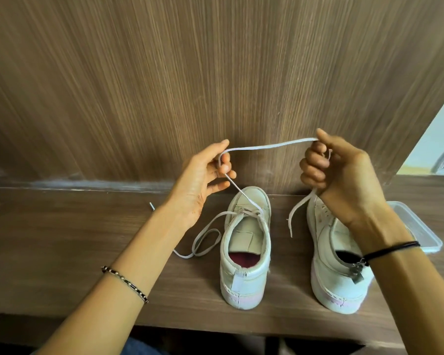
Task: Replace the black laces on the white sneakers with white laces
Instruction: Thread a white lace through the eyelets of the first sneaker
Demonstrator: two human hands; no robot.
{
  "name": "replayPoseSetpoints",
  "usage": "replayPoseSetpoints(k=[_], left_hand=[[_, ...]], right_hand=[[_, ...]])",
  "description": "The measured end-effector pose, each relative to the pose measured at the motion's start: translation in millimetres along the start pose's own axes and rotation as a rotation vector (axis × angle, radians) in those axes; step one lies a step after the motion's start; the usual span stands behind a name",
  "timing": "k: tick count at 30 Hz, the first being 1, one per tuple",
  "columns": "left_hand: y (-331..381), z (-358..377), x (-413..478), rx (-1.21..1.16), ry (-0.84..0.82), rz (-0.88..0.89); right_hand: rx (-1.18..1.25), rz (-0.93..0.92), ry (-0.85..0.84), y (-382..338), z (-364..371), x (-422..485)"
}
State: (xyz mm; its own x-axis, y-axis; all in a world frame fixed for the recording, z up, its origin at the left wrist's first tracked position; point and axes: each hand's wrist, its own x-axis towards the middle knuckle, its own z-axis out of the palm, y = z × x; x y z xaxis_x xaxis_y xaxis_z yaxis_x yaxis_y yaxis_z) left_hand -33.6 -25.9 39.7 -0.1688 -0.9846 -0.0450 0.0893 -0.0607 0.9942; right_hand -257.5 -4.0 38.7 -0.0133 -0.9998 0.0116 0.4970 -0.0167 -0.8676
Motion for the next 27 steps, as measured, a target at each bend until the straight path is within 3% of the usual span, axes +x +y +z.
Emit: replayPoseSetpoints(k=[4,8,12,15,22,27], left_hand=[[-15,7,1,0.569,0.058,0.238],[-21,22,-4,0.715,-0.076,0.317],[-24,17,3,0.729,-0.118,0.358],[-18,12,2,0.610,-0.109,0.389],[-8,-2,11,0.334,0.174,0.281],[-13,-15,14,0.325,0.285,0.142]], right_hand=[[-0.488,0.057,-0.075,17,10,-2],[-0.618,0.016,-0.217,24,25,-9],[-0.639,0.058,-0.204,21,23,-10],[-0.611,0.098,-0.142,18,18,-7],[-0.230,0.037,0.005,11,6,1],[-0.144,-0.016,0.133,12,1,2]])
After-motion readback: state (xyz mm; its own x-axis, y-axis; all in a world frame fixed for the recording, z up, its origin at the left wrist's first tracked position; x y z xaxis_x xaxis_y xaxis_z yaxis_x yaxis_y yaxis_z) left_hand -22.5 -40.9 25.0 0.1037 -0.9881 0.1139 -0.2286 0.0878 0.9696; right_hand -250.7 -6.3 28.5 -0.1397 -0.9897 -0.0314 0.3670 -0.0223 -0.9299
